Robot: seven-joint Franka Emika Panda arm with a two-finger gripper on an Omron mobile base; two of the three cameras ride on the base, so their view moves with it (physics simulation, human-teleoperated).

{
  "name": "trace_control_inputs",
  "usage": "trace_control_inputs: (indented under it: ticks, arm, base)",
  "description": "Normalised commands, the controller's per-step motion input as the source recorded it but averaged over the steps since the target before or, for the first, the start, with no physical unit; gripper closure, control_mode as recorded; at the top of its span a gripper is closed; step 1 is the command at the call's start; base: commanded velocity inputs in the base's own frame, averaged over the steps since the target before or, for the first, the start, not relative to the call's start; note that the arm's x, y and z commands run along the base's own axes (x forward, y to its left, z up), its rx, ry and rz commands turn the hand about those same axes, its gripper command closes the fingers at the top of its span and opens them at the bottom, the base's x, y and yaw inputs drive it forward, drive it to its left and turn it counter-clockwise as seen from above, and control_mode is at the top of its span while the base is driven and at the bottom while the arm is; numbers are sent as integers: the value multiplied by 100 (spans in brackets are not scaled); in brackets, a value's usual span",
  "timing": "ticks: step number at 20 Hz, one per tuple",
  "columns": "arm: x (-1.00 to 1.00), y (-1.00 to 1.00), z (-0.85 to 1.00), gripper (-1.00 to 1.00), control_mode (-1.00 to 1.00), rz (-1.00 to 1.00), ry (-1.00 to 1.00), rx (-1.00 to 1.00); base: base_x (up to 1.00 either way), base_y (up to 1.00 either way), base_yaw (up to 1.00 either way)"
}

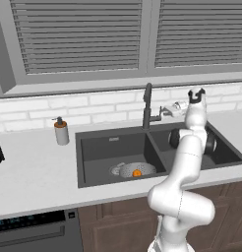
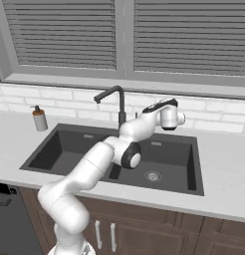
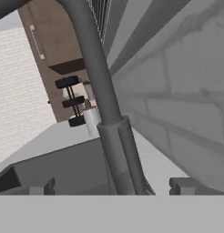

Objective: Put the colander in the sink, put the tangerine in the colander, and turn on the sink faucet and pour water over the colander.

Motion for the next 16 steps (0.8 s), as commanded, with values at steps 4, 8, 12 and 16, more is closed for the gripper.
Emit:
trace_control_inputs:
  ticks: [4,8,12,16]
  arm:
    - [0,11,-35,-100,-100,0,2,-9]
    - [0,0,-19,-100,-100,-2,0,-8]
    - [0,-14,-7,-100,-100,-9,-6,-5]
    - [7,-8,0,-100,-100,-13,-11,-4]
  base:
    - [0,0,0]
    - [0,0,0]
    - [0,0,0]
    - [0,0,0]
